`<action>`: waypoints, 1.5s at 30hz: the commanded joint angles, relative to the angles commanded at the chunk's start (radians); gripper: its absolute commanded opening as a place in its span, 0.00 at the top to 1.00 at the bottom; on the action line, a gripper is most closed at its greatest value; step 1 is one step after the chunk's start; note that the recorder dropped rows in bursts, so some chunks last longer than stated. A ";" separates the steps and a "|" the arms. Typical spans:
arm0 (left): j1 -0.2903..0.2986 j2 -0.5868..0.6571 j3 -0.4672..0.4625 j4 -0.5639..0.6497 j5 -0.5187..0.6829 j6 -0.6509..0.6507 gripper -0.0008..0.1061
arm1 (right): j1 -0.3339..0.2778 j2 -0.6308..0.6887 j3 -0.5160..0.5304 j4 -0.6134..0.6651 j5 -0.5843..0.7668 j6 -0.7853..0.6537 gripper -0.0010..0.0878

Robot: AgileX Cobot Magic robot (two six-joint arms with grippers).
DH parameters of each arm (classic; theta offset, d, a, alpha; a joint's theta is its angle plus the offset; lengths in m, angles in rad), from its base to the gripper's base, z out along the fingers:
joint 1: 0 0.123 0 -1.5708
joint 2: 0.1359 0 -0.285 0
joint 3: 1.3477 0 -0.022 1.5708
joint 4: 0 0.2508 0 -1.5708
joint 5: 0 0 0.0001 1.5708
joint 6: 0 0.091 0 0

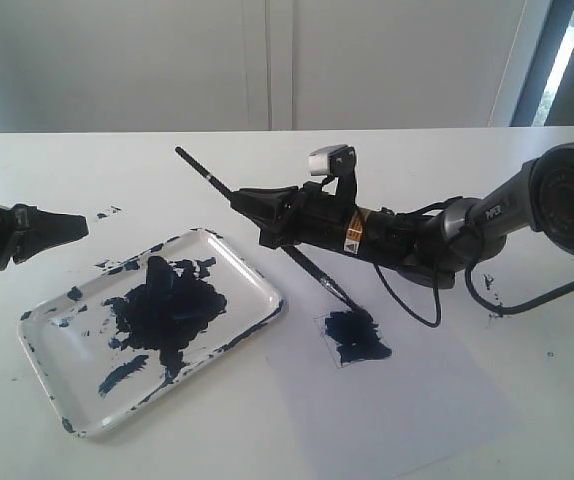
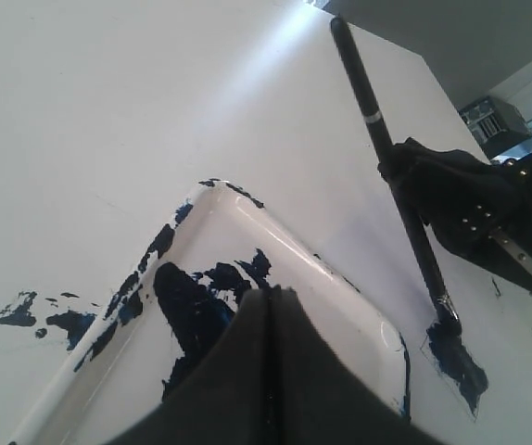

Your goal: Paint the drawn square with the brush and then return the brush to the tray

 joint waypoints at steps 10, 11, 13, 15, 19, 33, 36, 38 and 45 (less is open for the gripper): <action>0.000 0.000 0.000 0.000 0.000 -0.004 0.95 | 0.000 -0.017 0.000 -0.044 0.000 0.000 0.99; 0.000 0.000 0.000 0.000 0.000 -0.004 0.95 | 0.000 -0.009 0.000 -0.046 0.000 0.000 0.99; 0.000 0.000 0.000 0.000 0.000 -0.004 0.95 | 0.000 0.003 0.000 -0.046 0.000 0.000 0.99; 0.000 0.000 0.000 0.000 0.000 -0.004 0.95 | 0.000 0.009 0.000 -0.046 0.000 0.000 0.99; 0.000 0.000 0.000 0.000 0.000 -0.004 0.95 | 0.000 0.015 0.000 -0.044 0.000 0.000 0.99; 0.000 0.000 0.000 0.000 0.000 0.007 0.95 | 0.033 -0.046 0.000 -0.052 0.000 0.000 0.99; 0.000 0.000 0.000 0.000 0.000 0.010 0.95 | 0.062 -0.058 0.000 -0.066 0.000 -0.007 0.99; 0.000 0.000 0.000 0.000 0.000 0.010 0.95 | 0.086 -0.061 0.000 -0.075 0.000 -0.021 0.99; 0.000 0.000 0.000 0.000 0.000 0.010 0.95 | 0.165 -0.061 -0.019 -0.090 0.101 -0.021 0.99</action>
